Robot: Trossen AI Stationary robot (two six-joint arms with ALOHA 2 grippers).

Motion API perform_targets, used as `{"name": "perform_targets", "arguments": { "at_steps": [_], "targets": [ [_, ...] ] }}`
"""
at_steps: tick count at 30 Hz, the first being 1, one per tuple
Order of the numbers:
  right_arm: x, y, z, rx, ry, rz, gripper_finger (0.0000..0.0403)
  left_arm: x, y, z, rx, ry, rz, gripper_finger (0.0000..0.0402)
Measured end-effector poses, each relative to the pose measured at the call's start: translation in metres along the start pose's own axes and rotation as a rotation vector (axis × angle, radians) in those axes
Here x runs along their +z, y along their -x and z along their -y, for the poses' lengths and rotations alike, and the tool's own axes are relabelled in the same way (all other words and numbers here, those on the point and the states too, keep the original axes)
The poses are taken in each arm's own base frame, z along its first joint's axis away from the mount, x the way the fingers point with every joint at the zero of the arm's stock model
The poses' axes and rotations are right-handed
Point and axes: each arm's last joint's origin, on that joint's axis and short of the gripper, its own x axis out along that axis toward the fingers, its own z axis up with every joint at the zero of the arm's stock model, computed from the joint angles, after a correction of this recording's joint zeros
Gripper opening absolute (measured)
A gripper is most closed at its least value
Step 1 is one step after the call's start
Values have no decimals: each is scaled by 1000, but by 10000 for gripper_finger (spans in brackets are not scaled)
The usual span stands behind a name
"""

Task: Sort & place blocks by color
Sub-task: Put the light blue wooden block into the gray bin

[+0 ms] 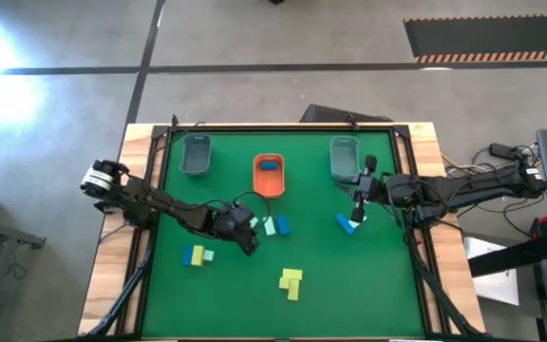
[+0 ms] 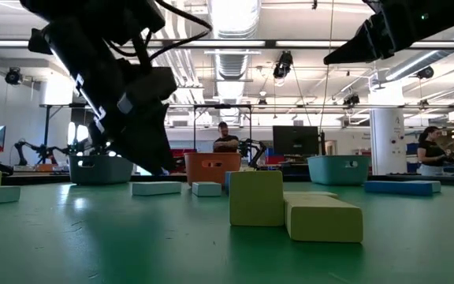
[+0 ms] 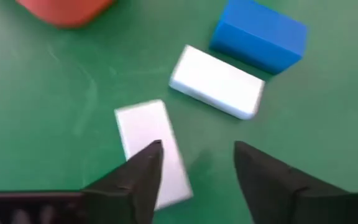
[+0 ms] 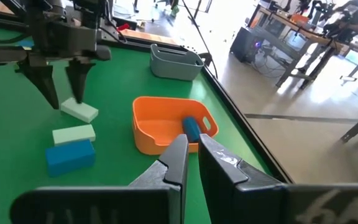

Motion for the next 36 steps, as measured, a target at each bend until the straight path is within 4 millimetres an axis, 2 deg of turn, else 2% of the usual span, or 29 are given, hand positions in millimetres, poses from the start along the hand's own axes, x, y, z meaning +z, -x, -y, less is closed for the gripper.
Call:
{"name": "perform_targets", "arguments": {
  "at_steps": [3, 7, 10, 20, 31, 36],
  "targets": [
    [-1, -1, -1, 2, 3, -7, 28, 1, 0, -1, 27, -121, 29, 232],
    [-1, -2, -1, 2, 5, -11, 28, -1, -1, -4, 71, -145, 50, 252],
    [-1, -2, -1, 2, 5, -11, 28, -5, -1, -9, 123, -161, 45, 253],
    [-1, -2, -1, 2, -2, -12, 28, -5, -1, -9, 119, -133, 42, 253],
    [-2, -2, -1, 3, -2, -19, 28, -20, -23, -6, 154, -139, 3, 253],
    [-2, -2, -1, 3, -3, -19, 28, -19, -23, -6, 147, -116, -1, 221]
  ]
}}
